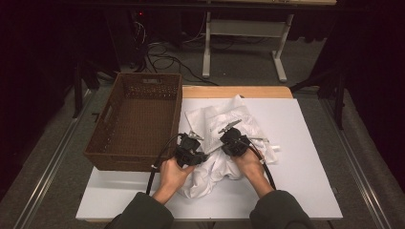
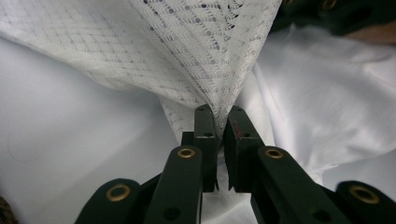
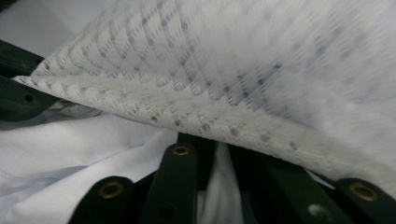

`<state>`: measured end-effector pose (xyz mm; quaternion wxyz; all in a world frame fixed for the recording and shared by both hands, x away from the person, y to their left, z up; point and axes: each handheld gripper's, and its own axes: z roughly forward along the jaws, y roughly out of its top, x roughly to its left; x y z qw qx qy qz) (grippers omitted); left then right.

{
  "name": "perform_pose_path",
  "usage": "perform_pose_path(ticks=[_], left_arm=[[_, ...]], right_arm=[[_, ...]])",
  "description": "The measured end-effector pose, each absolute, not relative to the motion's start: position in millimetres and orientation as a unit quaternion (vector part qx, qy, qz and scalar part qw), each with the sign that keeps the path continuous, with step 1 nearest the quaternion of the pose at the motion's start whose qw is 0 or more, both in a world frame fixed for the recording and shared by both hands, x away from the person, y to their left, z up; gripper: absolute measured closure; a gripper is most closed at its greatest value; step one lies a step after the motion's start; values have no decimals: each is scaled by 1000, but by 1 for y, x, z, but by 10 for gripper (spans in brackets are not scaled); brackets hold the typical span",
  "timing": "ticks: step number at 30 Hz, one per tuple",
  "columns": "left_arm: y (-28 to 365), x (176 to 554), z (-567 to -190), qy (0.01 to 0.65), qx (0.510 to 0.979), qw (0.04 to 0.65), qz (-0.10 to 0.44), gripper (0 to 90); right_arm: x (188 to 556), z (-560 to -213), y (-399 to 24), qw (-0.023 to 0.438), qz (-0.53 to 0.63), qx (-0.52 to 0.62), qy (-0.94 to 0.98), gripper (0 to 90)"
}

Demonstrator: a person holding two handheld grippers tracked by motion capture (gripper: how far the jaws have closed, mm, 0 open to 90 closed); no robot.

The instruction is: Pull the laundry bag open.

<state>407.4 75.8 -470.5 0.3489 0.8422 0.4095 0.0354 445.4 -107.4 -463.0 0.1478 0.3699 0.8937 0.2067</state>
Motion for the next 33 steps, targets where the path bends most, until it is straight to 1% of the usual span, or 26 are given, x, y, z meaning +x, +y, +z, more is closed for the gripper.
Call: perform_pose_path(ticks=[2,4,5,9,12,15,17,19,21,23,24,25,26,28,29,31,33], left_arm=[[77,408,-470,409,842,349,33,839],[77,409,-471,410,842,349,31,838],[77,409,-471,412,841,350,31,837],[76,409,-472,414,839,351,32,836],[77,409,-472,415,839,351,31,837],[78,410,-472,413,841,349,29,837],[78,410,-473,416,838,353,27,837],[79,411,-473,418,836,355,24,837],[80,412,-474,417,836,355,22,837],[80,412,-474,417,837,354,20,837],[80,412,-475,417,837,353,20,838],[80,412,-475,418,836,355,20,837],[80,412,-475,418,836,355,19,837],[80,411,-474,417,837,354,20,837],[80,411,-474,417,837,353,20,838],[79,411,-474,417,837,353,23,837],[80,410,-473,416,838,353,27,837]], right_arm=[[445,-467,-110,131,220,377,890,751],[440,-460,-110,131,226,371,891,669],[434,-453,-111,142,229,364,892,628],[415,-436,-114,161,244,349,890,578],[400,-431,-114,162,252,336,893,552],[394,-439,-109,155,245,324,901,479],[398,-451,-102,139,229,326,907,419],[404,-464,-96,125,214,332,910,385],[412,-478,-91,117,200,341,911,370],[417,-489,-87,124,189,344,911,384],[417,-491,-85,129,192,344,910,410],[417,-491,-85,134,186,340,912,458],[416,-490,-85,149,181,331,914,578],[416,-489,-87,148,180,324,917,681],[415,-488,-88,141,182,326,917,726],[413,-486,-87,150,181,313,920,801],[411,-481,-88,164,180,302,922,826]])
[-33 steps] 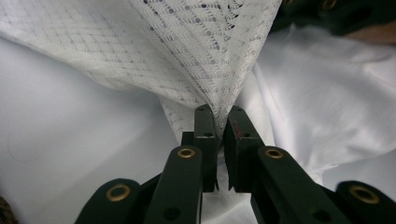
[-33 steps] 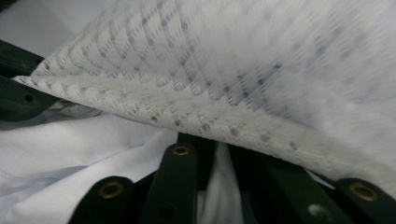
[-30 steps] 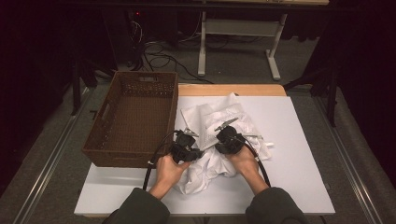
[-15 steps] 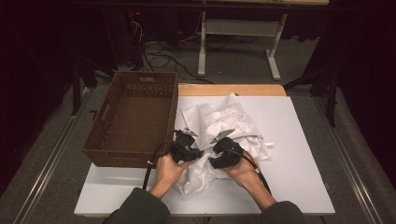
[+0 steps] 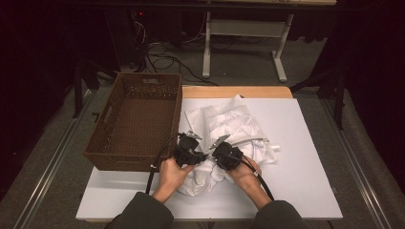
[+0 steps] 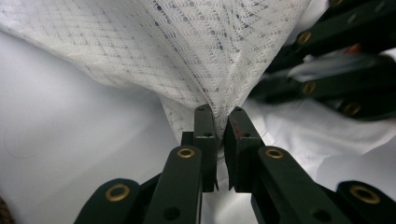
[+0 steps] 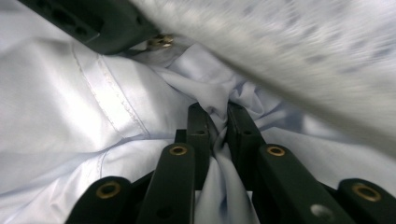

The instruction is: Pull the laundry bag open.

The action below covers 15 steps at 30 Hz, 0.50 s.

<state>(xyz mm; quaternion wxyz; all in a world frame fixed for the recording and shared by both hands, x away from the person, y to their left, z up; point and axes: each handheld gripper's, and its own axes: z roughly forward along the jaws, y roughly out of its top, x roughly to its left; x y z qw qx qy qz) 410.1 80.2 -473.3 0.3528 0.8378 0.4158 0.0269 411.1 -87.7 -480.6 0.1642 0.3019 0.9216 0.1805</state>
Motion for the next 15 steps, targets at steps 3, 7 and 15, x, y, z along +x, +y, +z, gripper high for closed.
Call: perform_pose_path(ticks=[3,7,15], left_arm=[[81,408,-470,414,837,358,25,839],[77,404,-465,406,837,365,24,842],[74,401,-468,401,845,352,31,844]], right_arm=[[412,-467,-95,196,197,310,909,832],[420,-450,-109,232,215,338,886,833],[442,-474,-100,242,194,350,884,810]])
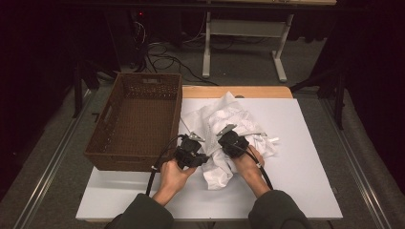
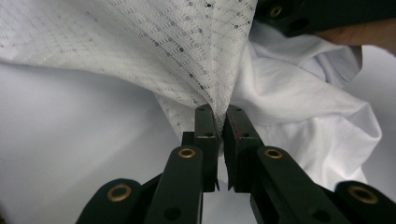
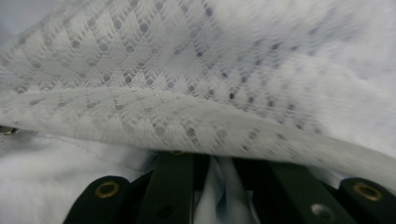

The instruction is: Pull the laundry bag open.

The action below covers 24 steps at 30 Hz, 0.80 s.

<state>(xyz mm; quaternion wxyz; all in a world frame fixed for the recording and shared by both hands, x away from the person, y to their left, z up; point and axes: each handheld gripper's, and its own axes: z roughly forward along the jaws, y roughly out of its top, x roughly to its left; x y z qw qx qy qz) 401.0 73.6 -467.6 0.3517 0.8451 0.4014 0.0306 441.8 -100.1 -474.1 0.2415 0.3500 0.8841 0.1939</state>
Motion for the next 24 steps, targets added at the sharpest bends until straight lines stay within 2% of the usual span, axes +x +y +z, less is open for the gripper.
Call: perform_pose_path(ticks=[3,7,8,11,18,24], left_arm=[[76,403,-469,405,844,352,24,842],[76,403,-472,409,842,351,23,841],[76,403,-472,410,842,351,23,841],[76,403,-473,411,842,350,24,840],[75,404,-475,413,841,349,23,838],[76,404,-475,414,840,351,20,836]], right_arm=[[444,-476,-99,225,197,353,887,762],[438,-466,-108,188,209,357,891,635],[432,-461,-111,183,218,357,889,589],[423,-454,-116,179,223,360,888,537],[395,-441,-128,163,255,344,889,471],[401,-456,-116,146,233,343,898,423]])
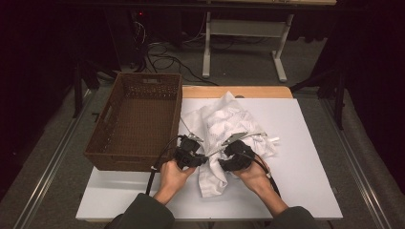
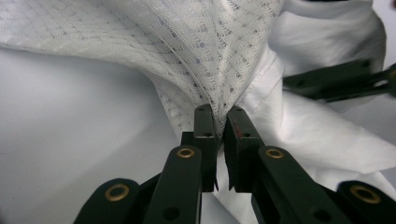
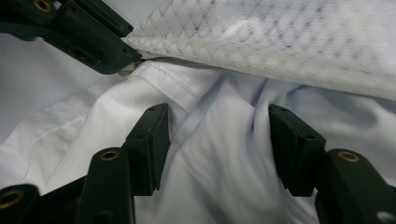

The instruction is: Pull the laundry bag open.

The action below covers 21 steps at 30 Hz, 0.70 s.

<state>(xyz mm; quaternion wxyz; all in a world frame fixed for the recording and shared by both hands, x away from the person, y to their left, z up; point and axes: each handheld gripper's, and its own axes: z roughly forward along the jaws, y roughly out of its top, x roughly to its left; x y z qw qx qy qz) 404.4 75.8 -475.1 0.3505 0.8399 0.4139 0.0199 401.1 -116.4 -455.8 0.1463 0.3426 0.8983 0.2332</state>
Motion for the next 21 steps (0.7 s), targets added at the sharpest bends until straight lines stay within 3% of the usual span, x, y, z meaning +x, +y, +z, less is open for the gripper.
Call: perform_pose_path(ticks=[6,8,13,21], left_arm=[[76,405,-476,414,839,354,18,834],[76,405,-475,413,838,355,19,834],[76,405,-475,407,840,358,16,836],[77,401,-470,403,836,372,18,838]], right_arm=[[410,-471,-98,141,215,341,904,424],[411,-474,-95,151,205,332,908,487],[412,-473,-92,180,198,316,910,764],[415,-457,-98,199,218,318,901,816]])
